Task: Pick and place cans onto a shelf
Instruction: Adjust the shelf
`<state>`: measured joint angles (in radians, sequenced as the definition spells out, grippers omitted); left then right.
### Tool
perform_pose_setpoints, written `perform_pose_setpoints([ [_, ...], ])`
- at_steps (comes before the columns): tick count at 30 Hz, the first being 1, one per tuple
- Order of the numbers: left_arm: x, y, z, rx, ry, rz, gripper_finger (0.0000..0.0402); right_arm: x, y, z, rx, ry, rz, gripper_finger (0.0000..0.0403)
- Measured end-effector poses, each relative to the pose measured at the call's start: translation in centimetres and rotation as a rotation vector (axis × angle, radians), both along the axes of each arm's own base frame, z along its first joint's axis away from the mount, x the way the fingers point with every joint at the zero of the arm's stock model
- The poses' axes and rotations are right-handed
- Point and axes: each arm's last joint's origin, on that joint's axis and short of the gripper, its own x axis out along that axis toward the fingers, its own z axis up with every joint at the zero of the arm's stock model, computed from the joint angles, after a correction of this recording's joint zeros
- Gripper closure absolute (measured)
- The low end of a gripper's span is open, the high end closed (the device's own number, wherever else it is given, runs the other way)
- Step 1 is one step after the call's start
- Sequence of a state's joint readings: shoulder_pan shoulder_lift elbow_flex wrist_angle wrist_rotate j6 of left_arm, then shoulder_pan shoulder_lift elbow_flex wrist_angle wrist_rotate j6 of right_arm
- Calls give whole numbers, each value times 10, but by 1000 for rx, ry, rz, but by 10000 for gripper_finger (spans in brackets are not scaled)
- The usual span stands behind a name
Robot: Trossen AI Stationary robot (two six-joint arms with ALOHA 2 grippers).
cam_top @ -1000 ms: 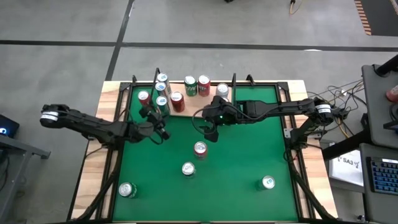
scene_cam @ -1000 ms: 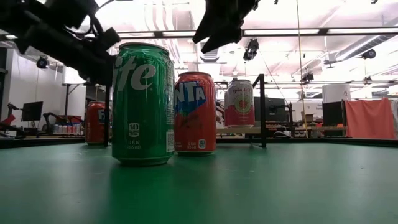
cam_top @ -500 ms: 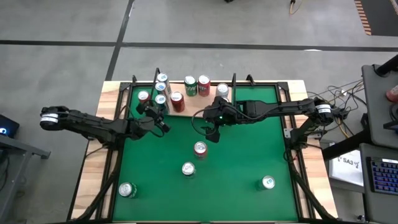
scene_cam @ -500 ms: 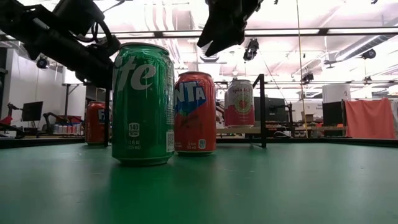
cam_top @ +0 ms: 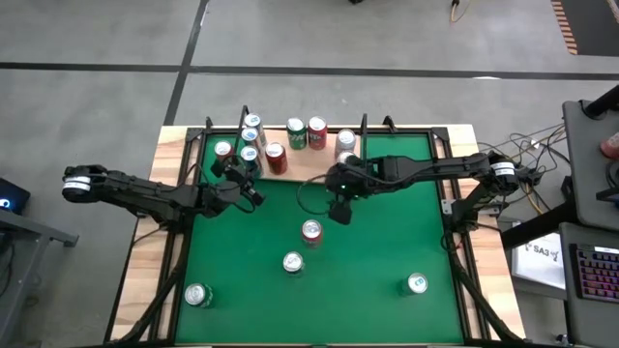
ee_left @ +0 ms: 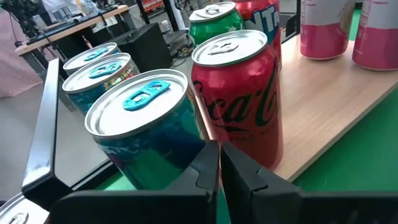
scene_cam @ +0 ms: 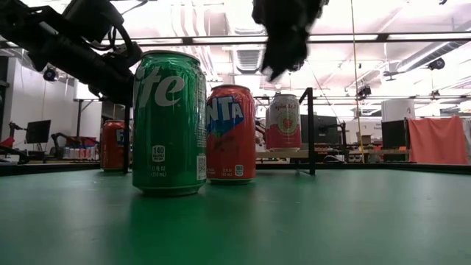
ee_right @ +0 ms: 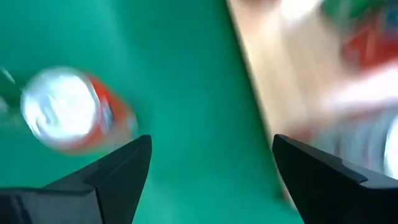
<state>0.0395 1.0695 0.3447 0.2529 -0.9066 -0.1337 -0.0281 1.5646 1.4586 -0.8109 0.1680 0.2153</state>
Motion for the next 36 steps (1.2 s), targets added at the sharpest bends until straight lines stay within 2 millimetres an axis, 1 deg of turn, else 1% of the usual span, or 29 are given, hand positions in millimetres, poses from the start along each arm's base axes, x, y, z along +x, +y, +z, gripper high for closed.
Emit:
perform_pose_setpoints([
  [5, 0, 0, 0, -3, -1, -4, 402, -26, -10, -12, 96, 250, -205, 77],
  [7, 0, 0, 0, -5, -3, -7, 402, -32, -16, -16, 94, 306, -269, 81],
  [10, 0, 0, 0, -6, -3, -8, 402, -38, -26, -17, 95, 350, -314, 101],
  [17, 0, 0, 0, -6, -3, -9, 402, -43, -56, -17, 31, 367, -350, 163],
  [21, 0, 0, 0, -6, -3, -9, 402, -46, -69, -17, 26, 372, -362, 187],
  [28, 0, 0, 0, -1, 6, -13, 402, -51, -84, -17, 20, 375, -394, 212],
  [36, 0, 0, 0, 2, 10, -14, 402, -51, -91, -16, 4, 365, -398, 229],
])
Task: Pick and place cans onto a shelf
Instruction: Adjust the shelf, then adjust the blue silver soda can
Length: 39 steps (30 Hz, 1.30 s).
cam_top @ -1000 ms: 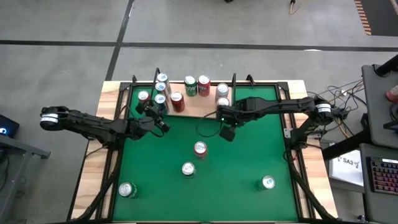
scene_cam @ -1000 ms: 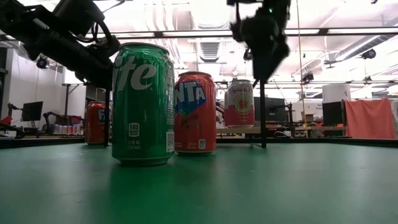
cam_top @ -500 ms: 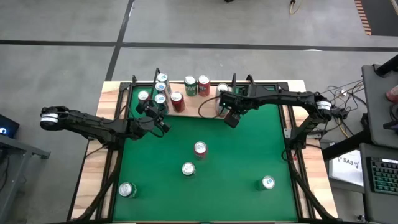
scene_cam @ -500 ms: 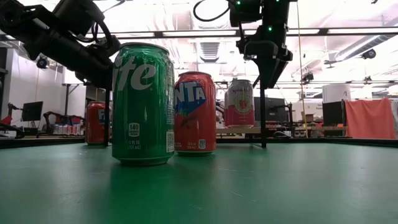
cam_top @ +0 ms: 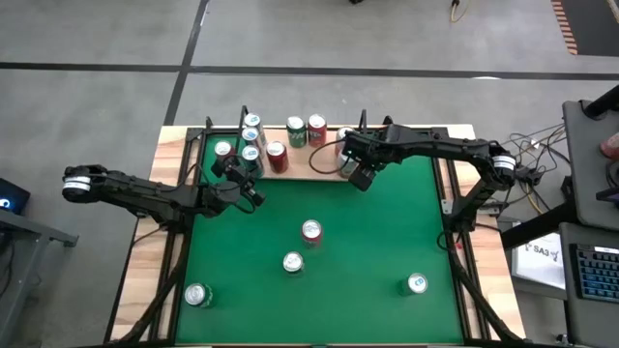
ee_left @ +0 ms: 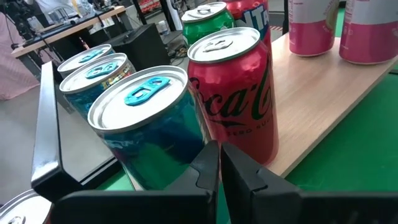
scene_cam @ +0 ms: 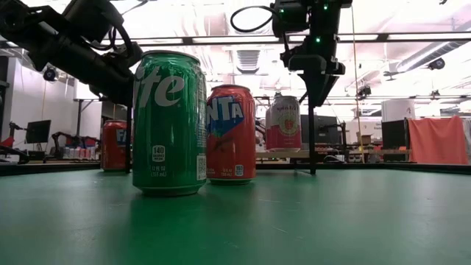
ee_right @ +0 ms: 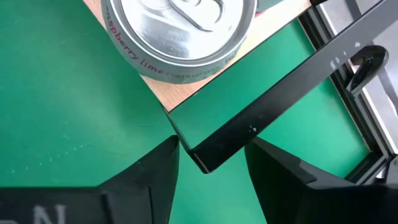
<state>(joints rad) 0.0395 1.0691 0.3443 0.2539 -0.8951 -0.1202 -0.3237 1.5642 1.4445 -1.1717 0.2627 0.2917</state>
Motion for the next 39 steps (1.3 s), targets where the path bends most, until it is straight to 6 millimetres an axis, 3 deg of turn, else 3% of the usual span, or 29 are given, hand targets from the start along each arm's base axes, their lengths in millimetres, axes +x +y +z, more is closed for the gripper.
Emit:
perform_pose_setpoints([
  [8, 0, 0, 0, 3, 5, -2, 402, 0, -1, 0, 6, -3, -3, 234],
  [17, 3, -14, 11, 19, 11, -98, 402, 5, 26, 6, 79, -65, 50, 234],
  [20, 7, -24, 29, -8, 38, -252, 402, 7, 36, 9, 75, -85, 82, 234],
  [24, 6, -29, 74, -95, 90, -407, 402, 9, 43, 13, 69, -125, 113, 234],
  [27, 0, -24, 114, -153, 159, -439, 401, 9, 46, 16, 60, -142, 137, 234],
  [32, -14, 1, 165, -187, 315, -318, 402, 8, 46, 18, 58, -145, 146, 235],
  [35, -19, 20, 178, -210, 400, -286, 402, 8, 46, 18, 57, -143, 151, 235],
  [39, -15, 48, 173, -309, 454, -384, 402, 9, 47, 18, 48, -144, 178, 235],
])
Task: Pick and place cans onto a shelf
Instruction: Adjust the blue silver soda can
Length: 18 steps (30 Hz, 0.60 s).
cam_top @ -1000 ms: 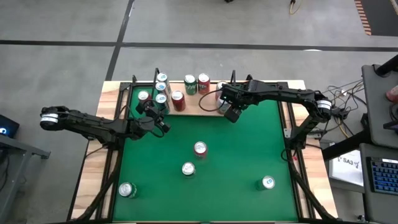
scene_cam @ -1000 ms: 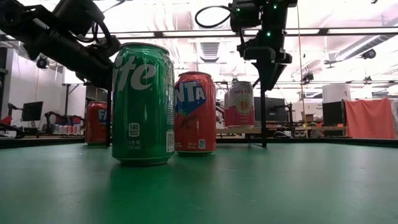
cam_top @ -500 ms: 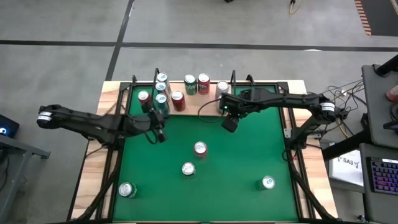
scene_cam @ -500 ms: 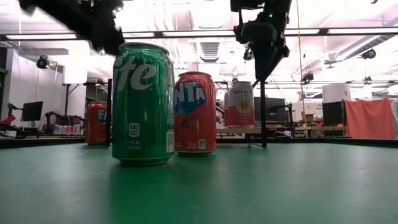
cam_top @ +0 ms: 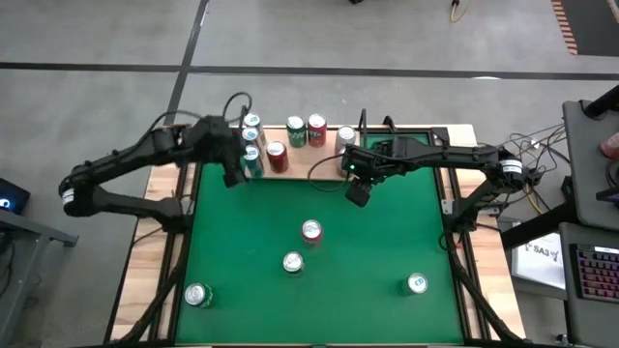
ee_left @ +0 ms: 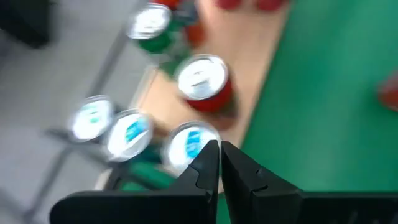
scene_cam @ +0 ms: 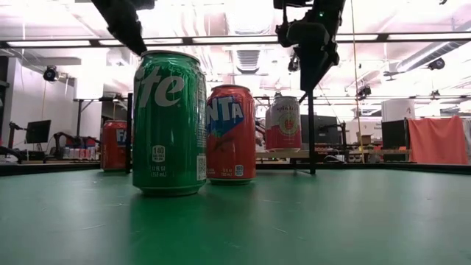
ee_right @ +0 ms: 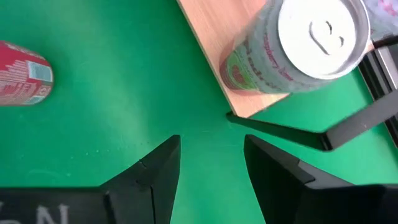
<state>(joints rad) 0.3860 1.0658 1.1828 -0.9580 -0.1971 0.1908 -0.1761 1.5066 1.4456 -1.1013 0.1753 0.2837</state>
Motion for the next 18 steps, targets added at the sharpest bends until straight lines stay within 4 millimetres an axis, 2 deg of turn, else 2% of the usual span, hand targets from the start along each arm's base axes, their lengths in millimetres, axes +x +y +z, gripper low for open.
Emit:
perform_pose_setpoints([
  [3, 5, 15, -10, -135, 19, -138, 402, 1, 0, 0, -4, -9, 6, 234],
  [5, 7, 22, -18, -171, 64, -169, 402, 1, 0, 0, -4, -9, 6, 234],
  [12, 20, 35, -28, -164, 98, -170, 402, 2, 0, 1, -5, -18, 5, 242],
  [18, 20, 41, -31, -57, 187, -79, 402, 2, -1, 1, -7, -25, 6, 255],
])
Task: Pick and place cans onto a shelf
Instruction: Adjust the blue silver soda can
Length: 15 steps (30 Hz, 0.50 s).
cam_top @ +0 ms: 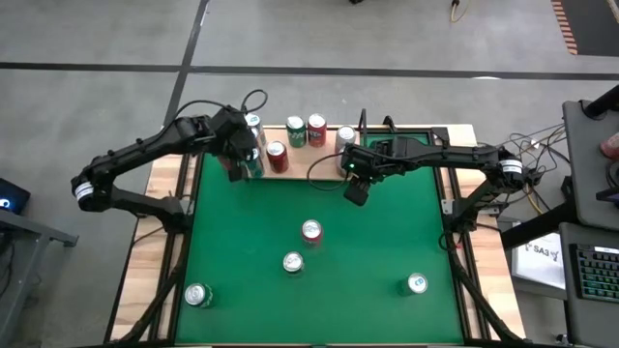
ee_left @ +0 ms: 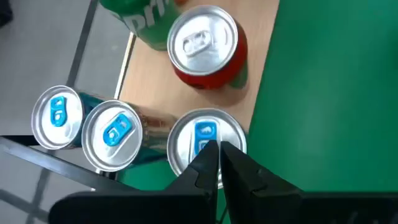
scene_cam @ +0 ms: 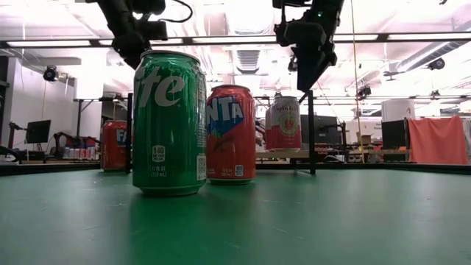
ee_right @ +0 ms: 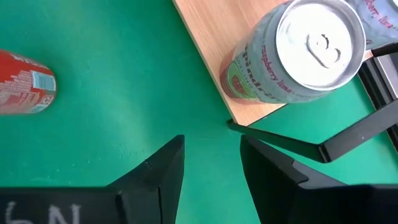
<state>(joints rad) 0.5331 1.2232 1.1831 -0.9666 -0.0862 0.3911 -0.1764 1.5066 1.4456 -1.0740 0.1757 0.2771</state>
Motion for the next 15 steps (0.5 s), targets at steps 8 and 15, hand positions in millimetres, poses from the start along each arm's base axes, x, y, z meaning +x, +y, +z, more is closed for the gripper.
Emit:
perform_pose_setpoints([
  [8, -1, 0, -9, -2, 35, -4, 402, 1, 0, 0, -2, -9, 0, 264],
  [15, -4, 1, -12, 50, 90, 40, 402, 1, 0, 0, -2, -10, -2, 264],
])
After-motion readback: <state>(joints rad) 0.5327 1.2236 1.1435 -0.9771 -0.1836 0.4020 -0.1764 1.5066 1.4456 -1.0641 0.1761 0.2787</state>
